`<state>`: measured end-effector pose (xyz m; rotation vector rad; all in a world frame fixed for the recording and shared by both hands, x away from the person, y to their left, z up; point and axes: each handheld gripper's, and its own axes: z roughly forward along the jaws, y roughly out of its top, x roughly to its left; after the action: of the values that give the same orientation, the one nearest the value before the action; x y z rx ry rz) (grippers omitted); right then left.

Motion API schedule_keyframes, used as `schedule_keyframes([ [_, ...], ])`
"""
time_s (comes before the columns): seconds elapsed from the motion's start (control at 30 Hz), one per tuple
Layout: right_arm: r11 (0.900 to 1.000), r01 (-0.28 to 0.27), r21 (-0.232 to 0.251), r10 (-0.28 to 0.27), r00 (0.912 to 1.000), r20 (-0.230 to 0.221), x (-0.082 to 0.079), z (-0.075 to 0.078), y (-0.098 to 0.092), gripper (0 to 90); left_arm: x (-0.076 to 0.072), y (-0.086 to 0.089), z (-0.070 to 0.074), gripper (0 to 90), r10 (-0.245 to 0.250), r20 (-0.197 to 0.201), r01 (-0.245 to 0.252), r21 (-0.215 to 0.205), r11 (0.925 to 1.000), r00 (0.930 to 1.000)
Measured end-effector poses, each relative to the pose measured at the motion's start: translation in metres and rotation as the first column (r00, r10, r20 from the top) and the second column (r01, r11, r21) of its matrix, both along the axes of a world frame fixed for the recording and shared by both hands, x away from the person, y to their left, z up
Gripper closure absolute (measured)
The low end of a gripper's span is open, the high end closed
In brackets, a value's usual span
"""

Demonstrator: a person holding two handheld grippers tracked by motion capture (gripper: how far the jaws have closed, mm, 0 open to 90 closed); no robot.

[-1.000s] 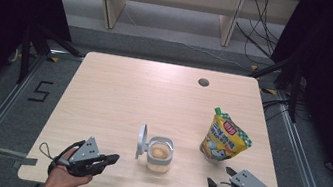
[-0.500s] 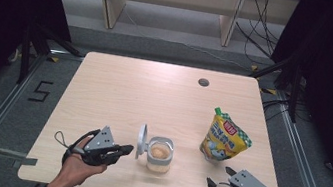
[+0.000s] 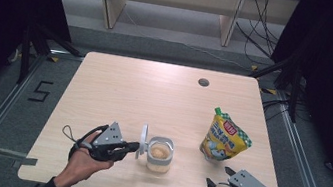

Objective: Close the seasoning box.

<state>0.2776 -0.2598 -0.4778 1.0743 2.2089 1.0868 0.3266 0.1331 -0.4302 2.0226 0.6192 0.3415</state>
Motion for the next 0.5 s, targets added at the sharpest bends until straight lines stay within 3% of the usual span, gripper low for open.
schedule_keyframes([
  [0.2,1.000,-0.002,0.000,0.002,1.0000,0.002,0.000,0.000,0.000,27.2,0.002,-0.007,0.003,89.1,-0.030,0.016,0.030,0.001,0.9995,0.9994],
  [0.3,1.000,-0.004,-0.001,0.004,1.0000,0.003,0.000,0.000,0.001,27.2,0.000,-0.011,0.004,89.1,-0.018,0.003,0.018,-0.019,0.9997,0.9998],
  [0.43,1.000,-0.004,-0.002,0.004,1.0000,0.004,0.000,0.000,0.001,27.2,0.001,-0.009,0.008,89.1,-0.032,0.025,0.032,-0.011,0.9994,0.9992],
  [0.5,1.000,-0.006,0.002,0.006,1.0000,0.002,0.000,0.000,0.001,27.2,0.000,-0.007,0.008,89.0,-0.019,0.015,0.019,-0.026,0.9995,0.9997],
])
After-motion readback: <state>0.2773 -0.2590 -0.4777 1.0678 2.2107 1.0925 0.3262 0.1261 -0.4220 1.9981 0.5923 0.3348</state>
